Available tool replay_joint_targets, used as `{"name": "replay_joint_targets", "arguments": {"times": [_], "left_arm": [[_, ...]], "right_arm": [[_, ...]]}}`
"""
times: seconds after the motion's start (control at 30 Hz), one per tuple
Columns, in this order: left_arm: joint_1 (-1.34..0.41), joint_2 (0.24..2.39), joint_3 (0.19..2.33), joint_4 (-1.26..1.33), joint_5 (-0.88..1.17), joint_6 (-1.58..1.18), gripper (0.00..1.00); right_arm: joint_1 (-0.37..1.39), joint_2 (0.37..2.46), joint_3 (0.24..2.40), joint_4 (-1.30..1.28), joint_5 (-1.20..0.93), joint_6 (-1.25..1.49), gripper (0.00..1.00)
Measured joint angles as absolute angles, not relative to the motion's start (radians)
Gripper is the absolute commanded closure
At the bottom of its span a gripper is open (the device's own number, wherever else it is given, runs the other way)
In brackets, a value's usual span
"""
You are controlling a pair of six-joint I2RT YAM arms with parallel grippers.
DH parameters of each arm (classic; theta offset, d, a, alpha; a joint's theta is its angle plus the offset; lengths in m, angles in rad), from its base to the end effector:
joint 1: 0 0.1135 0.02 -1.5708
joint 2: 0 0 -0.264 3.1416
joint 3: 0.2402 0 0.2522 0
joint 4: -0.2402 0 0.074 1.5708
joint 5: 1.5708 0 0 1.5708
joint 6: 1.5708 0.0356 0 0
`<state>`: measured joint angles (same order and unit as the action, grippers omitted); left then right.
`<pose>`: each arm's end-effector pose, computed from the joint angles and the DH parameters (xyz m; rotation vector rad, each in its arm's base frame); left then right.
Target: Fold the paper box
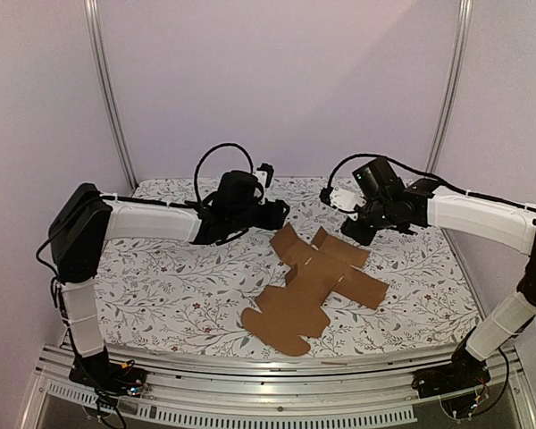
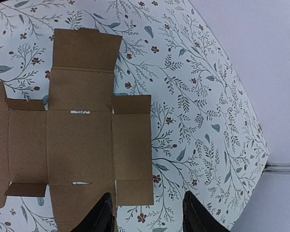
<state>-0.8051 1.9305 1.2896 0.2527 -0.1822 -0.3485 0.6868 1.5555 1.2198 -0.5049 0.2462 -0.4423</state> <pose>0.3138 -0.3171 0.2210 0.3321 1.9698 -0.5774 0.2680 0.2085 0.2726 -1.1799 2.0738 -0.1816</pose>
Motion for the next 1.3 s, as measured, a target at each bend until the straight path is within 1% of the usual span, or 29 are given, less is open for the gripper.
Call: {"name": "replay_joint_targets", "arguments": {"times": [0.17,0.27,0.3,0.37,0.43,0.5,0.57,0.63,0.73,0.87,1.0,1.17,1.3], "left_arm": [[-0.773,2.083,1.425,0.031,-0.097,-0.373,0.32],[-0.76,2.16,1.471,-0.054,-0.054,-0.377,0.41],[-0.757,2.19,1.49,-0.089,-0.029,-0.377,0.47],[-0.746,2.217,1.509,-0.114,-0.001,-0.381,0.66],[-0.737,2.235,1.528,-0.13,0.037,-0.384,0.81],[-0.726,2.239,1.535,-0.133,0.079,-0.377,0.92],[-0.72,2.237,1.536,-0.123,0.109,-0.381,0.98],[-0.717,2.224,1.518,-0.094,0.133,-0.37,1.0],[-0.717,2.155,1.41,-0.012,0.152,-0.357,1.0],[-0.721,1.981,1.185,0.129,0.158,-0.299,1.0],[-0.738,1.858,1.068,0.239,0.143,-0.212,1.0],[-0.783,1.776,0.982,0.348,0.103,-0.138,1.0],[-0.797,1.758,0.945,0.389,0.081,-0.112,1.0]], "right_arm": [[0.624,1.538,1.205,-0.576,0.144,-0.396,0.51],[0.594,1.525,1.189,-0.601,0.107,-0.384,0.51],[0.575,1.524,1.189,-0.61,0.096,-0.38,0.51],[0.552,1.524,1.189,-0.625,0.073,-0.376,0.51],[0.533,1.525,1.189,-0.638,0.056,-0.371,0.5],[0.511,1.527,1.191,-0.654,0.04,-0.368,0.5],[0.495,1.533,1.198,-0.674,0.024,-0.367,0.5],[0.482,1.551,1.225,-0.703,0.014,-0.373,0.5],[0.464,1.607,1.303,-0.759,-0.014,-0.389,0.46],[0.418,1.711,1.431,-0.826,-0.114,-0.4,0.38],[0.376,1.807,1.533,-0.895,-0.2,-0.419,0.36],[0.366,1.924,1.649,-1.0,-0.336,-0.451,0.34],[0.368,1.956,1.665,-1.055,-0.421,-0.462,0.38]]}}
